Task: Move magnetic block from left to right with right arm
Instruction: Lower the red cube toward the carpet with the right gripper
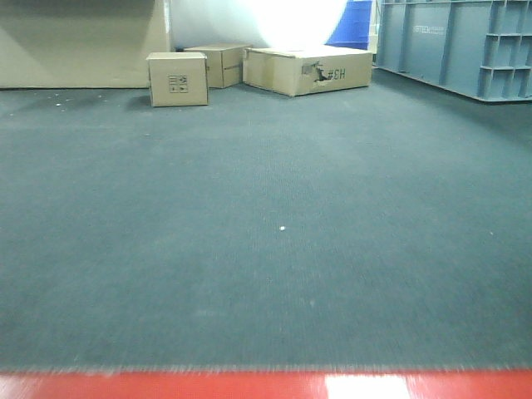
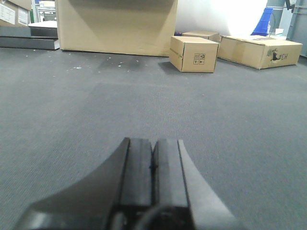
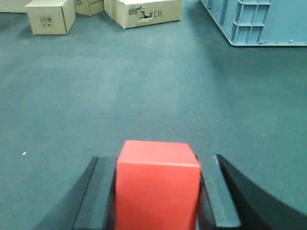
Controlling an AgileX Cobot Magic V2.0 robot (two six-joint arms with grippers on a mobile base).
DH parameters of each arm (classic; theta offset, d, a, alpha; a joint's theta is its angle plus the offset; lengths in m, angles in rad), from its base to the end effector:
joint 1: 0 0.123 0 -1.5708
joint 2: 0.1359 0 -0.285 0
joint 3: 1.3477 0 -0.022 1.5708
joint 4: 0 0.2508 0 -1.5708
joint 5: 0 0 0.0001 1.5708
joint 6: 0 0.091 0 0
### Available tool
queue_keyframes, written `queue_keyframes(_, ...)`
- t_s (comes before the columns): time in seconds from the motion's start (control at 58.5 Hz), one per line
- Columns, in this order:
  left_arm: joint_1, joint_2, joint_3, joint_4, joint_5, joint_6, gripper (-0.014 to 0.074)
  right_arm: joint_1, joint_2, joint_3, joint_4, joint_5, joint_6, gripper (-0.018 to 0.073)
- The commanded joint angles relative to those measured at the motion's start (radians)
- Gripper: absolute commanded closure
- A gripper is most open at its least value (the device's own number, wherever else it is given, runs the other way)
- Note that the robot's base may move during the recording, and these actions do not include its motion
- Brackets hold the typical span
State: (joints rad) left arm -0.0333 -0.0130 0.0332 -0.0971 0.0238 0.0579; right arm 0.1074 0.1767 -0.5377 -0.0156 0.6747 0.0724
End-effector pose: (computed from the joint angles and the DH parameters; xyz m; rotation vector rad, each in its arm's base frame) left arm 0.0568 -0.0021 0.2005 -0.0026 1.5278 -0.0596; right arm 0.0339 0.0028 0.3186 -0.0355 1.7982 0.1111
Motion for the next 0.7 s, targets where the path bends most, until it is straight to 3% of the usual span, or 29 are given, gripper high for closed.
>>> queue_keyframes(0.0,-0.007,-0.009,0.008,-0.005,-0.081,-0.006,0.0722,-0.003,0.017,-0.026,-0.006,-0.082,-0.004,0.0335)
queue_keyframes(0.684,-0.007,-0.009,0.008,-0.005,-0.081,-0.006,0.0722,-0.003,0.017,-0.026,-0.006,-0.082,-0.004,0.0335)
